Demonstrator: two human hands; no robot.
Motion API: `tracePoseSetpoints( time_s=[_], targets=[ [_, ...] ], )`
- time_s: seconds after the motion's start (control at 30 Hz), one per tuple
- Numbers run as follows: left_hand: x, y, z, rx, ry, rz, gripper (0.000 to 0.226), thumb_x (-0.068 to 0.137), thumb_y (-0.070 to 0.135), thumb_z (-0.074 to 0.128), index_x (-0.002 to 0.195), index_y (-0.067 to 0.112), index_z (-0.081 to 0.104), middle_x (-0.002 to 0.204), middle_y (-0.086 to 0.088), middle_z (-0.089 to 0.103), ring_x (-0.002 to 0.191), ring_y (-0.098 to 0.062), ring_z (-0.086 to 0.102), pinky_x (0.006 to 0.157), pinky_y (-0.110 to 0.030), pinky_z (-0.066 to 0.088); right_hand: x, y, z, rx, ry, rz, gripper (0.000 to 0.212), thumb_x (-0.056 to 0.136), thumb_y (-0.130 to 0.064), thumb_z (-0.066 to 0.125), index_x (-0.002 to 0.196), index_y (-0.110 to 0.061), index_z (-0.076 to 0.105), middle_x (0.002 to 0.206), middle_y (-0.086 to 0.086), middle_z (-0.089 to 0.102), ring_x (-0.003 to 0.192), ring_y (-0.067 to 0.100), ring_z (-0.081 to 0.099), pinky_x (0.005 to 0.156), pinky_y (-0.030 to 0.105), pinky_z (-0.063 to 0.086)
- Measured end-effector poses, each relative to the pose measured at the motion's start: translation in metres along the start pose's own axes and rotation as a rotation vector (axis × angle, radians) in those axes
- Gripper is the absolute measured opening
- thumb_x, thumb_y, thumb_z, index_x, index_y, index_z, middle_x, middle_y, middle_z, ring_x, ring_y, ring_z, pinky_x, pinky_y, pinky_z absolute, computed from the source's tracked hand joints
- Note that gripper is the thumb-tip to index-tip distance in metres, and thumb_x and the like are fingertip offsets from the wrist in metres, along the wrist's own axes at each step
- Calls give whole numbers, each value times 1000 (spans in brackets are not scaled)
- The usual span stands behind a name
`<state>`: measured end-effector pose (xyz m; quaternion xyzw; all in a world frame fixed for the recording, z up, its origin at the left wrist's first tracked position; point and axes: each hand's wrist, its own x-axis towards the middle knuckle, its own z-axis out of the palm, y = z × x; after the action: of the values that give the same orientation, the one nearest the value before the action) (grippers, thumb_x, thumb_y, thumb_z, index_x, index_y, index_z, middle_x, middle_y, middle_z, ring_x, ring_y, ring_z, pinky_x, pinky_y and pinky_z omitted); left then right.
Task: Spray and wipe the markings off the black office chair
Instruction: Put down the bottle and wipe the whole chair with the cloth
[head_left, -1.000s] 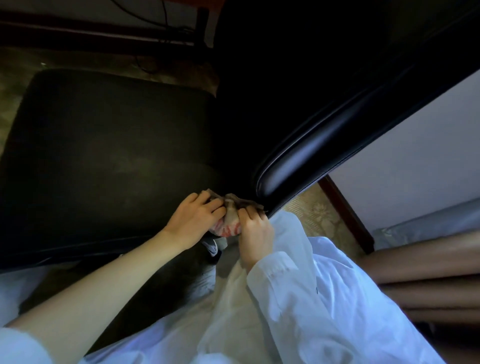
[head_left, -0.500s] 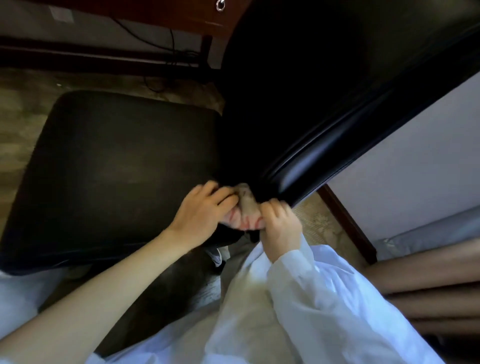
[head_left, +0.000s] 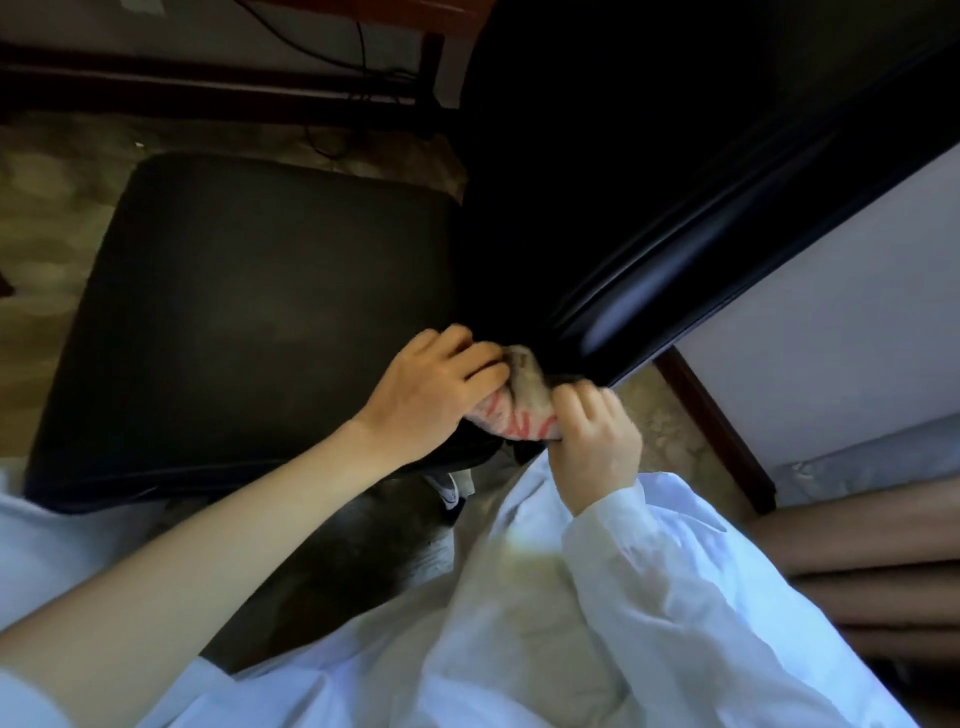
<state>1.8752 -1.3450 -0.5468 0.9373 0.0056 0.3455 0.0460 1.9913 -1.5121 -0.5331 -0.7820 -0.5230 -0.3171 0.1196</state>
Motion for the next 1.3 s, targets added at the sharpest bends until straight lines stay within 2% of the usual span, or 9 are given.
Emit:
tracePoseSetpoints(
  time_s=[0.13, 0.2, 0.33, 0.43, 0.5, 0.57, 0.7, 1.0, 1.3],
  targets=[
    [-45, 9, 47, -12, -284, -23, 43, 57, 10, 84, 98, 14, 73, 107, -6, 69, 88, -29, 63, 71, -36, 53, -28, -17, 48, -1, -474, -16, 37, 30, -11, 80, 62, -13, 62, 55, 4, 58, 42, 23, 56, 36, 18, 37],
    [-56, 16, 64, -60, -323, -71, 44, 58, 12, 86, 99, 13, 72, 107, -7, 69, 93, -29, 63, 78, -38, 54, -26, -23, 61, -39, -473, -64, 3, 56, -17, 61, 56, -14, 62, 48, 2, 54, 37, 21, 53, 34, 17, 34],
    [-53, 18, 83, -75, -209, -122, 39, 60, 7, 81, 97, 10, 72, 101, -8, 69, 91, -29, 61, 77, -39, 51, -21, -13, 78, -75, -486, -62, 25, 64, -9, 39, 51, -14, 60, 44, 2, 51, 33, 20, 49, 32, 16, 30],
    [-41, 18, 93, -104, -200, -124, 38, 59, 4, 81, 95, 8, 72, 98, -9, 69, 87, -30, 64, 74, -40, 55, -9, -3, 78, -97, -531, -57, 5, 58, -10, 59, 53, -12, 61, 45, 3, 51, 33, 21, 51, 30, 16, 32],
    [-28, 19, 95, -117, -219, -150, 39, 55, 3, 82, 92, 8, 72, 94, -8, 69, 81, -30, 64, 72, -39, 55, -6, 7, 81, -39, -627, -40, 31, 32, -9, 81, 59, -10, 65, 47, 4, 54, 34, 21, 53, 30, 16, 37],
    [-18, 17, 93, -132, -219, -181, 40, 53, -1, 81, 91, 8, 72, 91, -8, 69, 77, -30, 62, 68, -38, 55, 0, 20, 78, 3, -579, 4, 39, 26, -12, 82, 61, -10, 66, 50, 3, 57, 38, 21, 56, 33, 15, 36],
    [7, -1, 66, -131, -94, -239, 34, 72, 6, 53, 102, 6, 70, 103, -8, 69, 79, -32, 61, 59, -37, 53, 30, 48, 62, 19, -240, -17, 25, 58, -10, 44, 74, -11, 64, 67, 1, 60, 60, 25, 58, 43, 24, 38],
    [85, -7, 23, -44, 30, -110, 43, 76, 11, 39, 108, 8, 68, 108, -5, 68, 90, -31, 60, 70, -37, 49, 67, 90, 26, 92, 121, 88, 18, 67, 3, 64, 81, -8, 64, 77, 4, 62, 70, 25, 50, 61, 27, 40],
    [49, -23, 73, -12, -223, -207, 50, 60, -6, 74, 108, 8, 68, 104, -6, 68, 84, -32, 60, 64, -37, 49, 43, 66, 93, 172, -167, 314, 34, 49, 6, 70, 77, -9, 58, 77, 3, 58, 70, 28, 55, 48, 28, 37]
  ],
)
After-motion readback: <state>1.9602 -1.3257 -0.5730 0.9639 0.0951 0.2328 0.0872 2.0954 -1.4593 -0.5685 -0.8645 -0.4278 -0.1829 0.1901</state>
